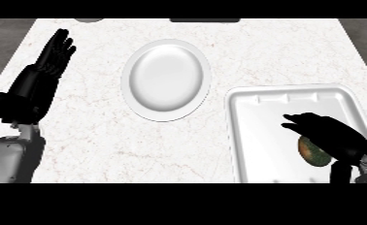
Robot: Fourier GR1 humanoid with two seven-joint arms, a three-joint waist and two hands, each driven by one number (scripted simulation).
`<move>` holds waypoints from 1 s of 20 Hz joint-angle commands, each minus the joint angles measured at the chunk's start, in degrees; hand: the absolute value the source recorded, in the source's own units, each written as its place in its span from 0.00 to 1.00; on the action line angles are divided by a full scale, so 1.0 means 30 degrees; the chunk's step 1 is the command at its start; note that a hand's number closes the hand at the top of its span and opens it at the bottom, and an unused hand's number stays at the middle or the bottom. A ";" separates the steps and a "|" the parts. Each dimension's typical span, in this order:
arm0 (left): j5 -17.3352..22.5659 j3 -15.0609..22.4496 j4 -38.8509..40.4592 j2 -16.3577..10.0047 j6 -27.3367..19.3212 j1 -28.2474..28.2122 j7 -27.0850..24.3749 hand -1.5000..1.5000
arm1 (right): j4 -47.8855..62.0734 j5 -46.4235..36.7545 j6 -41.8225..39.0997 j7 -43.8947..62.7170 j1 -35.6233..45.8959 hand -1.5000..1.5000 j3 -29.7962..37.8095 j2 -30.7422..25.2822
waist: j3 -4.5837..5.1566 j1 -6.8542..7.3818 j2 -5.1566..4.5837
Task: Pick the squash from the tray and place it in the plate
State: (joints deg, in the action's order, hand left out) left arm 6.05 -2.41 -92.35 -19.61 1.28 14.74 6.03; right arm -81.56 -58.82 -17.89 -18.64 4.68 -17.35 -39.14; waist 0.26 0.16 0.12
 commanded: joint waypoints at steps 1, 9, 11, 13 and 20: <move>-0.0193 0.0405 -0.0993 0.0565 -0.0370 0.0077 0.0875 0.50 | 0.1956 0.0305 0.2490 -0.2043 0.0625 1.00 0.0510 0.1259 | -0.0114 0.0098 -0.0057; -0.0051 -0.0769 0.0394 -0.0006 -0.0102 -0.0340 -0.0094 0.50 | 0.1714 0.0586 0.3650 0.5428 -0.1555 1.00 0.4857 0.2923 | -0.0061 -0.0960 0.0054; -0.0353 -0.0566 0.0222 0.0057 -0.0308 -0.0480 0.0039 0.50 | 0.2121 0.0940 0.3226 0.8737 -0.1619 1.00 0.6795 0.3399 | -0.0020 -0.1427 0.0127; -0.0168 -0.0553 0.0096 0.0044 -0.0183 -0.0036 0.0355 0.50 | 0.0748 0.0129 0.4231 1.1052 -0.1979 1.00 0.6796 0.4583 | -0.0043 -0.1034 0.0130; -0.0527 0.0023 -0.0530 0.0791 0.0122 -0.1404 -0.0909 0.50 | -0.7446 -0.1008 0.2833 1.5266 -0.2810 1.00 0.5552 0.6490 | -0.0057 -0.0256 0.0047</move>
State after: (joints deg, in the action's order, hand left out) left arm 4.71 -2.86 -93.41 -18.30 0.97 12.87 5.84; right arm -93.45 -60.70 -7.16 20.26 -2.39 0.86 -23.16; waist 0.36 -1.35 0.48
